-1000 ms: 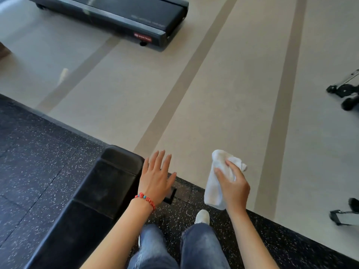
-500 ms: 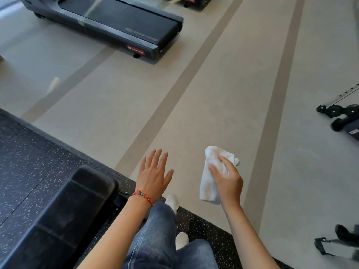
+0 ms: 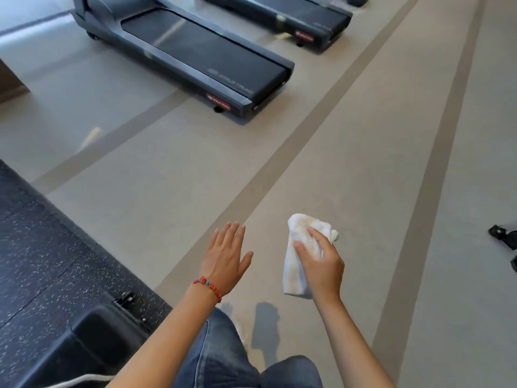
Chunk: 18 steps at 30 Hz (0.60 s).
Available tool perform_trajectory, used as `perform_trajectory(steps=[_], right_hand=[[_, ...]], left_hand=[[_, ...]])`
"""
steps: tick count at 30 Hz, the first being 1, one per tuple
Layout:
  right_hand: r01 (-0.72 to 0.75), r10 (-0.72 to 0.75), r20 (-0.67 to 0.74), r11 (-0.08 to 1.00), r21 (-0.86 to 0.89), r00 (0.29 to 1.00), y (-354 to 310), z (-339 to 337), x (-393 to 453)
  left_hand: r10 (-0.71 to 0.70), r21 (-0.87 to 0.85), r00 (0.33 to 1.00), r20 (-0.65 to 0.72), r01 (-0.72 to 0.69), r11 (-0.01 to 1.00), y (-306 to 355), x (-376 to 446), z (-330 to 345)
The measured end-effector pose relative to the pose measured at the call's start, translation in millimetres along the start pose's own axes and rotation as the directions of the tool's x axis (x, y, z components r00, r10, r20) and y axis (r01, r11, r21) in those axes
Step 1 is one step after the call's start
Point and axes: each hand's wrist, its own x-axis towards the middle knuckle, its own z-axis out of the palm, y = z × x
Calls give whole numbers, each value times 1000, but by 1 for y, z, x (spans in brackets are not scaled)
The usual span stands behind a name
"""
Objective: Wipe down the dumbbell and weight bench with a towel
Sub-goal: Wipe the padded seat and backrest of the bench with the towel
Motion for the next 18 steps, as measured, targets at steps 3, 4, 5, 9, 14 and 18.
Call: perform_trajectory(steps=[3, 4, 5, 9, 14, 18], right_hand=[[30, -28, 59, 999, -21, 998, -23, 27, 37], [44, -42, 79, 999, -23, 996, -31, 36, 47], [60, -58, 100, 998, -23, 993, -40, 45, 57], [149, -135, 215, 987, -50, 967, -70, 87, 99], [246, -213, 384, 969, -36, 898, -110, 150, 157], [310, -259, 531, 951, -8, 807, -150, 199, 204]], left_hand=[[-53, 7, 999, -5, 53, 999, -22, 34, -12], [-78, 10, 997, -8, 79, 997, -29, 42, -16], [-108, 13, 994, -14, 108, 994, -37, 50, -19], [-235, 11, 971, -48, 236, 972, -71, 79, -28], [-390, 12, 912, -130, 395, 919, -111, 121, -46], [-506, -5, 839, -202, 516, 857, -139, 156, -63]])
